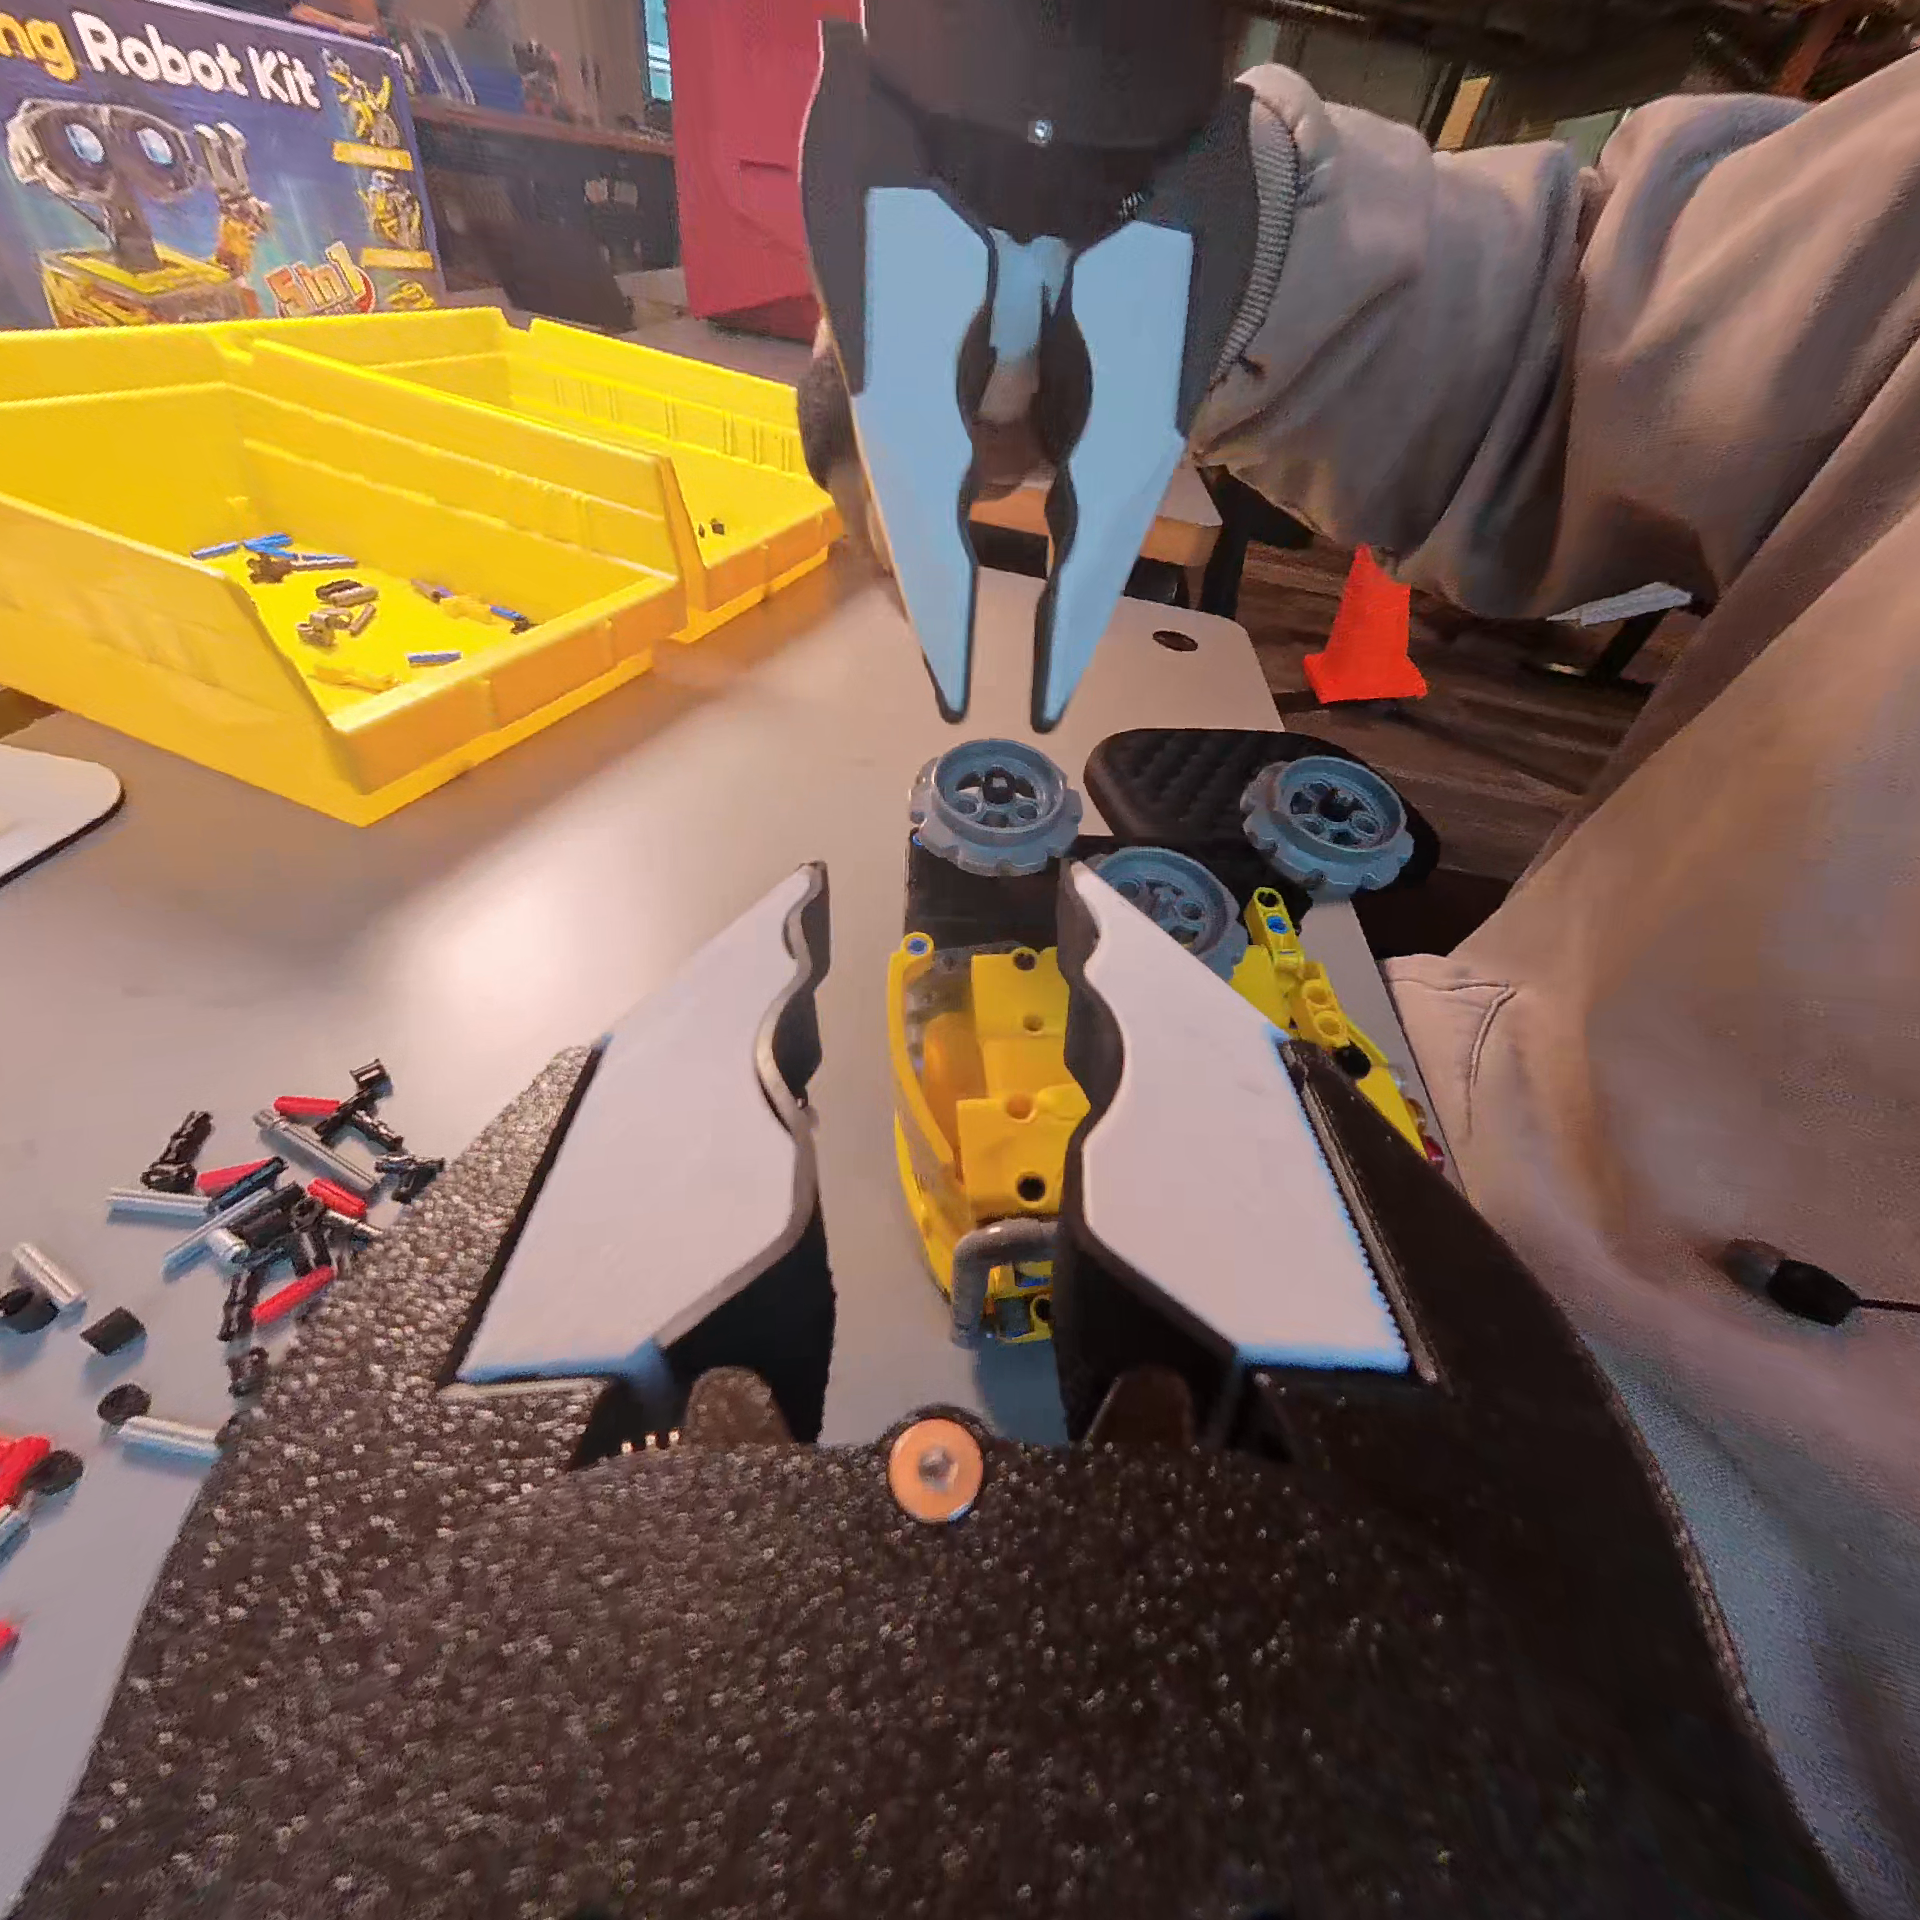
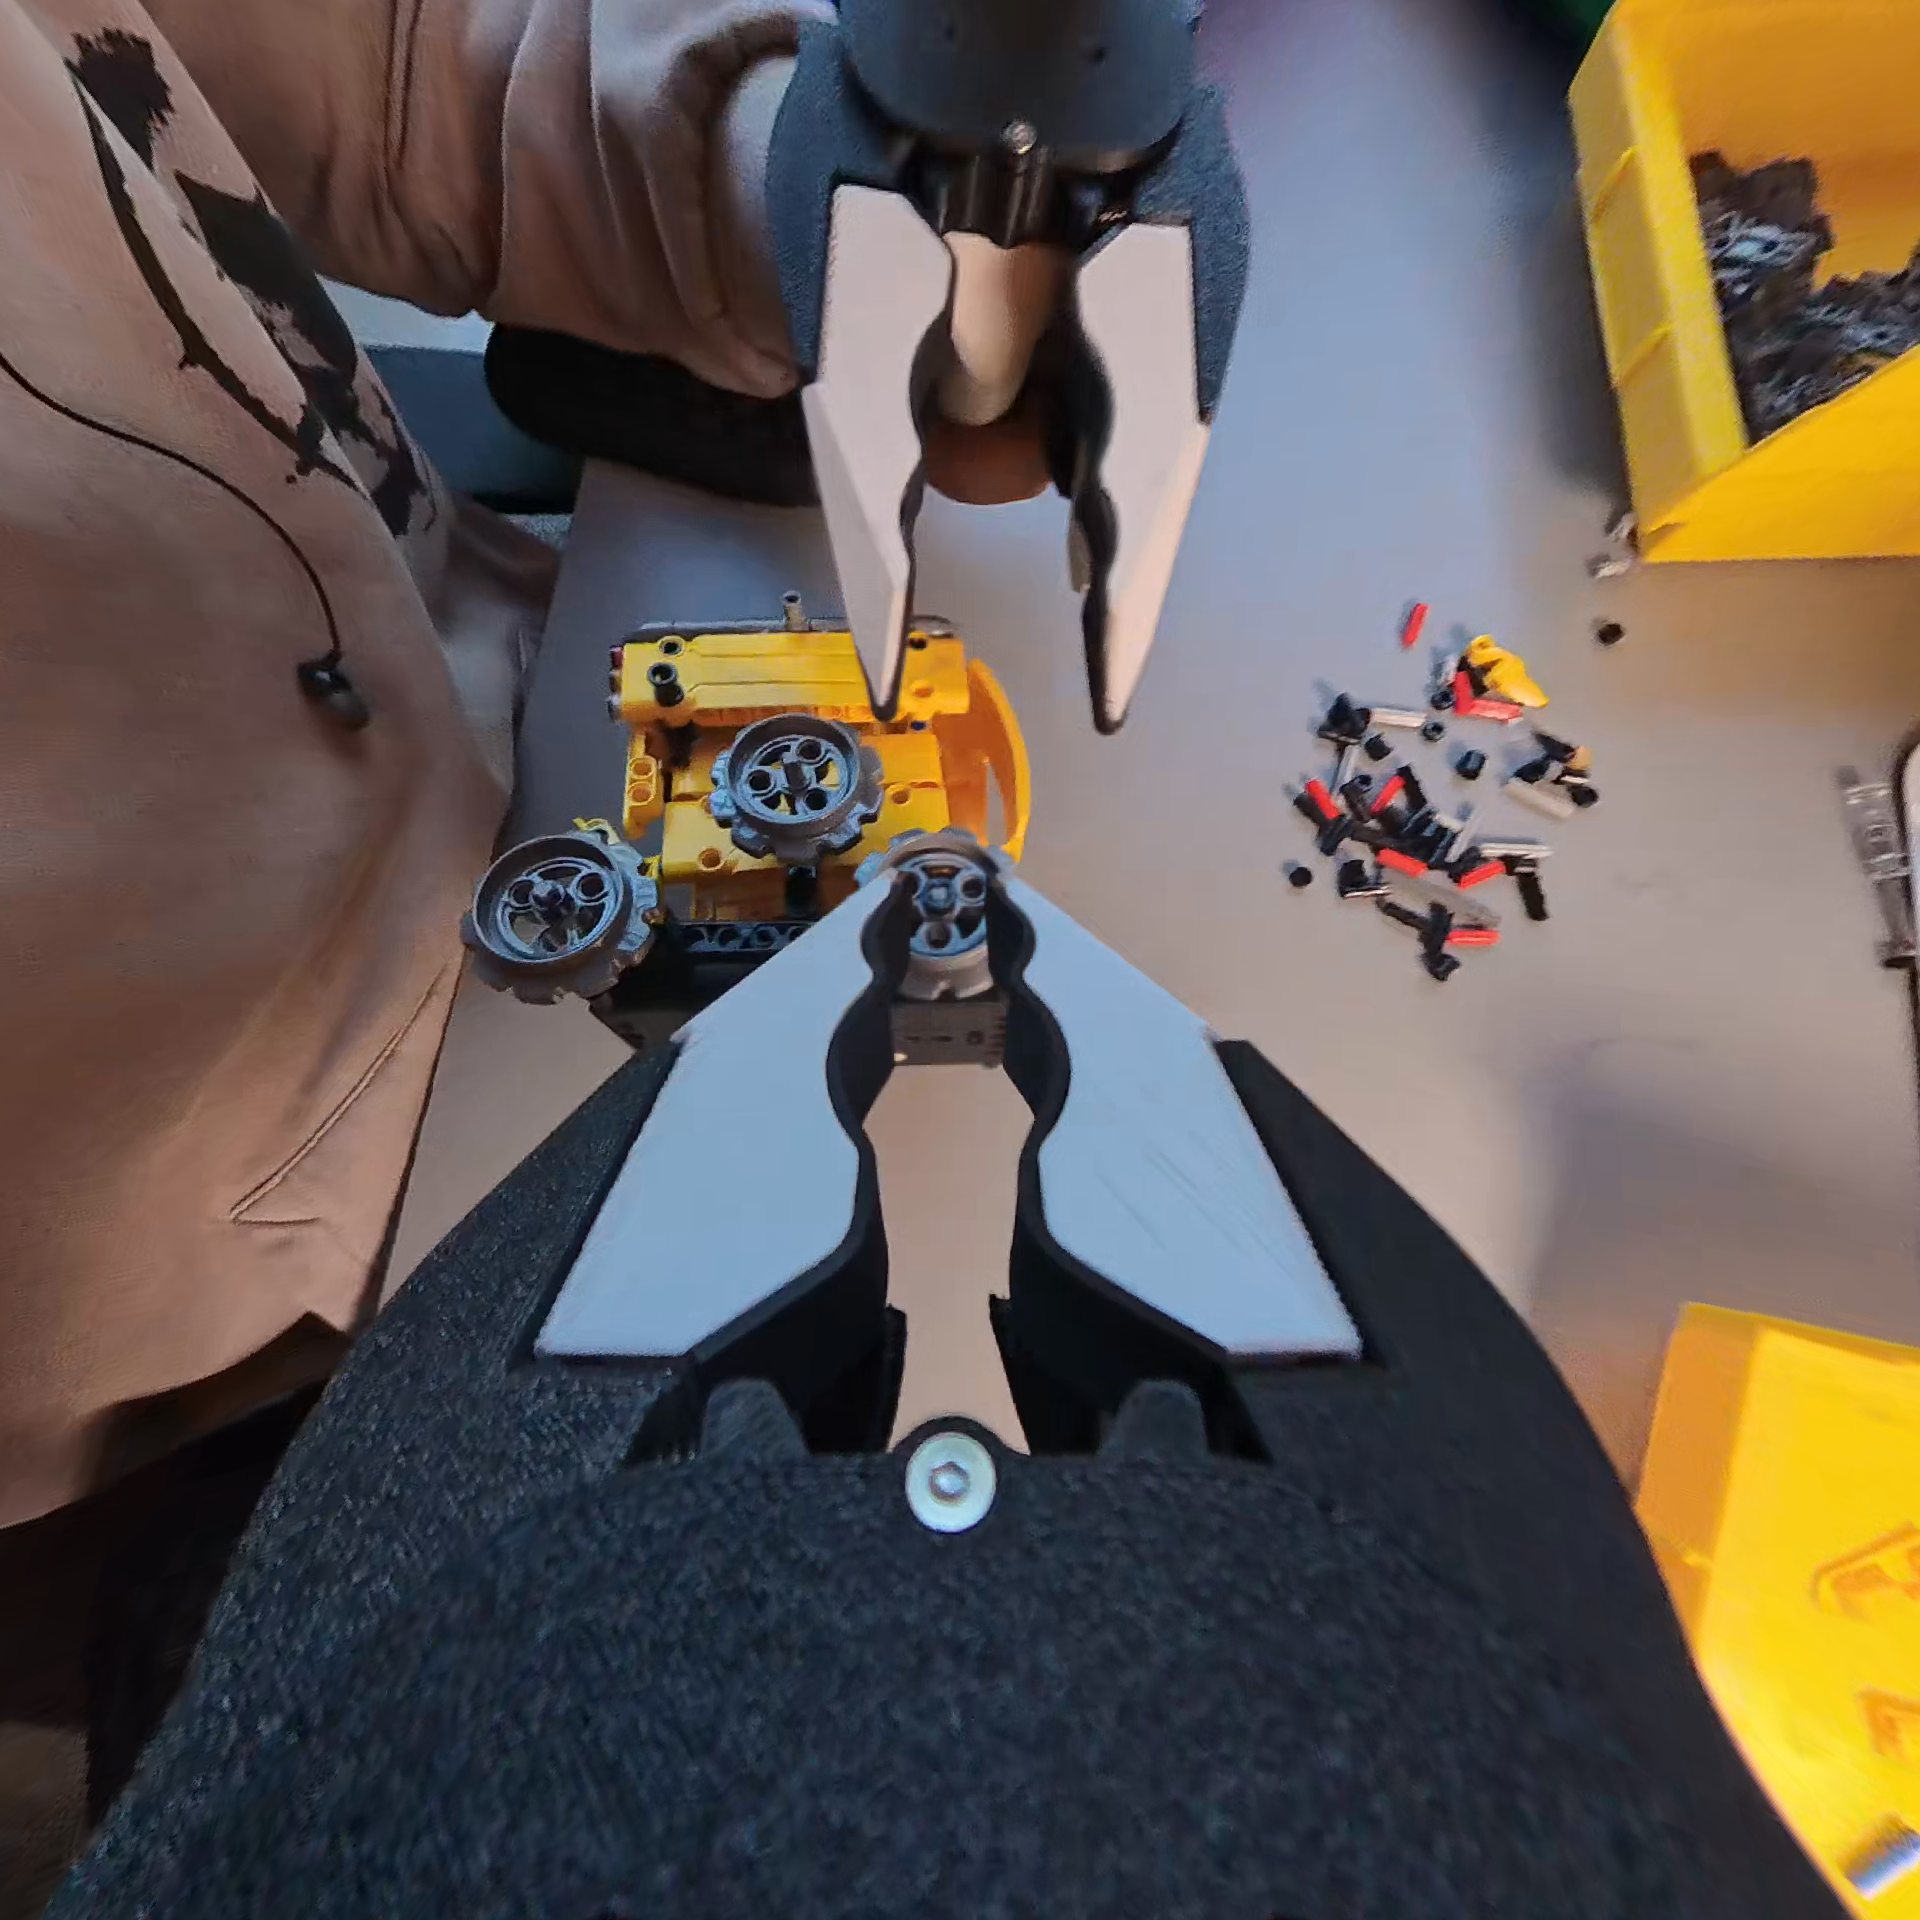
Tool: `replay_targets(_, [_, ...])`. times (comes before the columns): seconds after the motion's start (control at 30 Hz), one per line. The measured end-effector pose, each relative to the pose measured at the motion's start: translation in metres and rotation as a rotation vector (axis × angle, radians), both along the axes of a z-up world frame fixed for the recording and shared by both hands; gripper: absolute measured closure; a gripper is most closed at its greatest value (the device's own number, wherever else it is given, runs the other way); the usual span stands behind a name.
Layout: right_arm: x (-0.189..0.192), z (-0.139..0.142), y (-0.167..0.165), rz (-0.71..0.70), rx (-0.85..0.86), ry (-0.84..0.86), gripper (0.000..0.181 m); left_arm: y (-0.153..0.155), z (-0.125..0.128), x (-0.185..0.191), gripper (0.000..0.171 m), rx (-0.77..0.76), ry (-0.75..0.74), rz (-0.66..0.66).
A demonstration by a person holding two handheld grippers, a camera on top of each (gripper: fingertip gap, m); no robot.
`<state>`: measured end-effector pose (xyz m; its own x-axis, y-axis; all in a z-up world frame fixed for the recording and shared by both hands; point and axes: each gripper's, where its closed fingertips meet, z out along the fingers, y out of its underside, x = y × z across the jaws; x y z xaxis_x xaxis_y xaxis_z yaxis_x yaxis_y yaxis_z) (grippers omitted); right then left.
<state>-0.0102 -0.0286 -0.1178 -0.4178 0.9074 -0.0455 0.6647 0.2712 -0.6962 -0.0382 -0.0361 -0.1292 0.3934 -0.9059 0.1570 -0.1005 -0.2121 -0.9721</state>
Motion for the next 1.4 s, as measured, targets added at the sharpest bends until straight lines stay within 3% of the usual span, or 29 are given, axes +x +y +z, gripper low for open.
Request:
replay_targets(0.27, [0.0, -0.009, -0.005, -0.002, -0.013, -0.033, 0.17, 0.003, -0.014, 0.016, 0.126, -0.072, 0.07, -0.104])
replay_targets(0.5, [0.004, -0.005, 0.019, -0.101, -0.059, 0.052, 0.165, -0.024, -0.021, 0.005, 0.149, -0.392, -0.057, -0.26])
replay_targets(0.6, [0.01, -0.02, 0.031, -0.153, -0.065, 0.037, 0.165, -0.022, -0.022, -0.005, 0.155, -0.343, -0.026, -0.209])
replay_targets(0.7, [0.016, -0.035, 0.035, -0.176, -0.08, 0.029, 0.165, -0.005, -0.012, -0.021, 0.143, -0.311, -0.089, -0.109])
replay_targets(0.77, [0.019, -0.042, 0.037, -0.189, -0.102, 0.037, 0.165, 0.003, -0.021, -0.024, 0.134, -0.326, -0.049, -0.067])
replay_targets(0.83, [0.021, -0.051, 0.039, -0.204, -0.116, 0.042, 0.165, -0.007, -0.039, -0.014, 0.132, -0.374, 0.026, -0.133])
replay_targets(0.97, [0.026, -0.065, 0.043, -0.227, -0.132, 0.043, 0.164, -0.022, -0.044, -0.003, 0.157, -0.38, 0.059, -0.235])
replay_targets(1.23, [0.032, -0.096, 0.032, -0.224, -0.113, 0.036, 0.165, -0.053, -0.039, -0.014, 0.165, -0.376, 0.031, -0.392])
replay_targets(1.4, [0.016, -0.124, 0.027, -0.213, -0.054, 0.007, 0.165, -0.048, -0.04, -0.023, 0.166, -0.374, 0.019, -0.369])
